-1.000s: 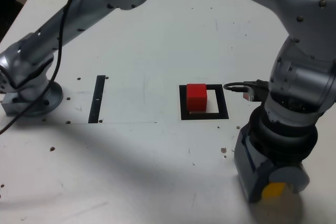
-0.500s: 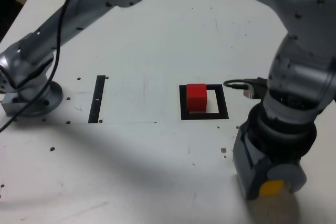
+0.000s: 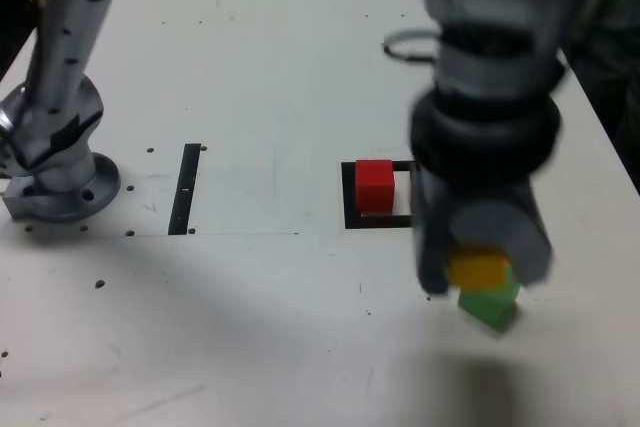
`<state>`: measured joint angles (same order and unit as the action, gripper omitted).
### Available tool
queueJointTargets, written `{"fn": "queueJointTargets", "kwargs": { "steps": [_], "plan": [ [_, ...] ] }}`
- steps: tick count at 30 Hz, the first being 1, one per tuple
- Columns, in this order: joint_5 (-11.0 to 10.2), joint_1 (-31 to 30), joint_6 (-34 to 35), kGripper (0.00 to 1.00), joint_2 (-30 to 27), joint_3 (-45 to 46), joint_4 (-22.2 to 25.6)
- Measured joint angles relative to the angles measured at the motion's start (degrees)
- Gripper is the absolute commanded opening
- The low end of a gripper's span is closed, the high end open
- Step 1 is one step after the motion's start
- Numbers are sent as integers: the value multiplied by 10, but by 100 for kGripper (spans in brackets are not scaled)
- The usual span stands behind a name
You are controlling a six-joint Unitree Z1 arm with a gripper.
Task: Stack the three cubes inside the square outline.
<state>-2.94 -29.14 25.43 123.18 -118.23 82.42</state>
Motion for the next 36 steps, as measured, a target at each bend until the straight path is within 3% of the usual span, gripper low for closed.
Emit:
{"fn": "queueJointTargets", "kwargs": {
  "steps": [5, 9, 15, 24, 36],
  "plan": [
    [-11, 35, -51, 11, -55, 69, 6],
    [-4, 65, -78, 11, -74, 131, 1],
    [1, 127, -94, 11, -121, 235, -44],
    [3, 174, -135, 11, -119, 298, -101],
    [5, 208, -168, 11, -101, 309, -117]
  ]
}}
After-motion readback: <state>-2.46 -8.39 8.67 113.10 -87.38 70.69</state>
